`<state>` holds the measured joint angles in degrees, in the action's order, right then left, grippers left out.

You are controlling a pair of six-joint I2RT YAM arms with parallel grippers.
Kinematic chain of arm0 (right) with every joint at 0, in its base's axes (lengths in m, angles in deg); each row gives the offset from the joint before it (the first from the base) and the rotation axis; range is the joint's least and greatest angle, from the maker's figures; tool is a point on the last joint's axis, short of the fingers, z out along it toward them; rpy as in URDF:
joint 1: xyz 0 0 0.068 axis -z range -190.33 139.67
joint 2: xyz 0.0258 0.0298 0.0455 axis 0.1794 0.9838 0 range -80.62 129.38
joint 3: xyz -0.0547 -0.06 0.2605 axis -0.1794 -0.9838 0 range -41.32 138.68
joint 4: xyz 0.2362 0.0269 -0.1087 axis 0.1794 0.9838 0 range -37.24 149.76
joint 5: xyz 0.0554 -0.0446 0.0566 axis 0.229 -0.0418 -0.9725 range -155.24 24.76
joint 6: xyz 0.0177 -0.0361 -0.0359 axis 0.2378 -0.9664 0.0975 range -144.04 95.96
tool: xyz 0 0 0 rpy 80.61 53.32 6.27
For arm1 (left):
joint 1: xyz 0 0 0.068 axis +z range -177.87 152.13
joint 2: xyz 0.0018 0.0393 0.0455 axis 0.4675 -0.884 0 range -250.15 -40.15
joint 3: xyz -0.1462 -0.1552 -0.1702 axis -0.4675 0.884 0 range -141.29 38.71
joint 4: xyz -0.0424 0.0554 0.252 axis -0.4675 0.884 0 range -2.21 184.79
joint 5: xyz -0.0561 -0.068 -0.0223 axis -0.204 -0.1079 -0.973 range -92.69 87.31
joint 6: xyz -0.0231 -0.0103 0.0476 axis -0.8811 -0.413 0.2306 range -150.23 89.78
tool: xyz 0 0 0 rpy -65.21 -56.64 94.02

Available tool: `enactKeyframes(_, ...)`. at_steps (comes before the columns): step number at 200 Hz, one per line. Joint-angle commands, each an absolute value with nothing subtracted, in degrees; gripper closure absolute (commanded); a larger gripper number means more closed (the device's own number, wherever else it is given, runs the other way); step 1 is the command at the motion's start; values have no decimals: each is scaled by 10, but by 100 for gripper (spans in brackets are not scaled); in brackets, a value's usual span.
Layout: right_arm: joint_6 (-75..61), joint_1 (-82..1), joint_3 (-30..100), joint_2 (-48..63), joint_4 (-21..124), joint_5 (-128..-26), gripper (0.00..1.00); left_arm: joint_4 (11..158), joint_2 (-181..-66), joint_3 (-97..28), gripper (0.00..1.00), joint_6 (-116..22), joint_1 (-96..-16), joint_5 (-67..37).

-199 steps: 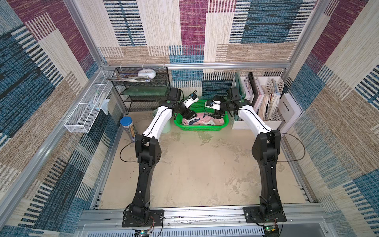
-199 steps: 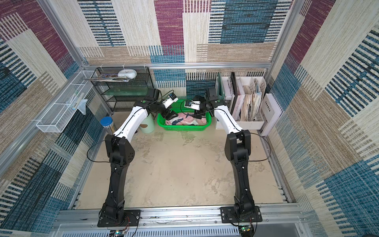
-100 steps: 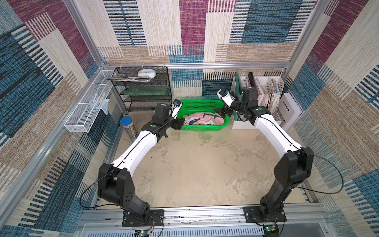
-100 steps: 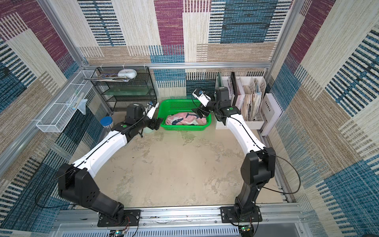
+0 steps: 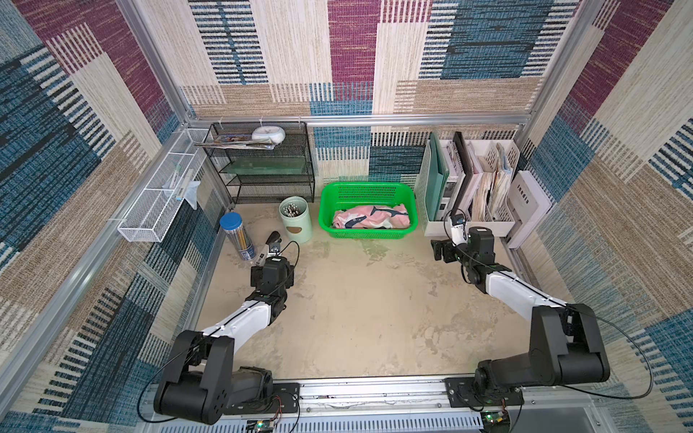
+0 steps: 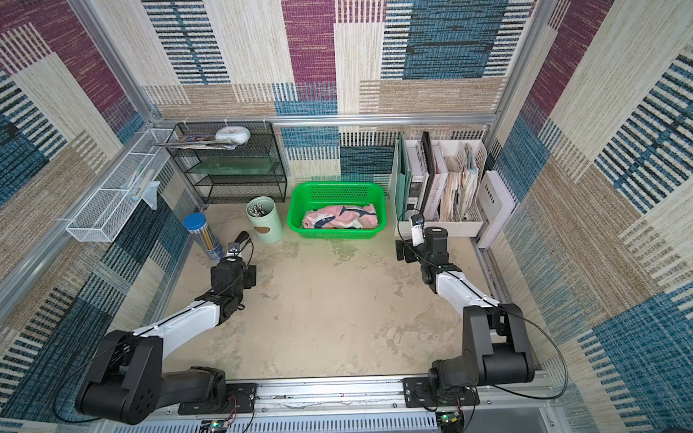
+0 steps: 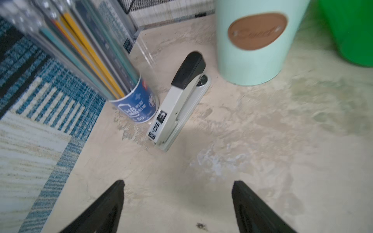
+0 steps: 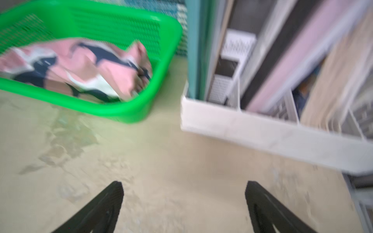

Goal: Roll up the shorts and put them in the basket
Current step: Reset both arms

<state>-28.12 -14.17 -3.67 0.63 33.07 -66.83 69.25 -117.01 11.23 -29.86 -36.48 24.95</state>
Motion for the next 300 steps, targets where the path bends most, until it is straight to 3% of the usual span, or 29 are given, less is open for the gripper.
enactKeyframes(1, -261, -139, -116, -5, 147, -603, 0, 600, -1189, 113, 14, -315, -339, 257)
enactKeyframes(51, -267, -127, -190, 38, -5, -580, 0, 588, -1215, 96, 16, -317, -285, 107)
enactKeyframes(69, -255, -123, -203, 56, -46, -560, 0, 476, -1239, 135, 15, -308, -285, 57)
enactKeyframes(87, -254, -120, -211, 53, -59, -567, 0, 419, -1279, 145, 15, -310, -284, 64)
enactKeyframes(171, -247, -116, -256, 48, -133, -566, 0, 426, -1276, 146, 13, -313, -281, 52)
enactKeyframes(173, -246, -115, -258, 49, -135, -566, 0, 426, -1277, 146, 12, -313, -281, 53)
enactKeyframes(176, -244, -114, -261, 51, -139, -568, 0, 427, -1276, 146, 2, -313, -281, 53)
enactKeyframes(181, -246, -113, -266, 58, -155, -571, 0, 426, -1276, 147, 0, -313, -281, 53)
enactKeyframes(300, -244, -103, -266, 65, -160, -596, 0, 426, -1276, 146, 0, -313, -281, 53)
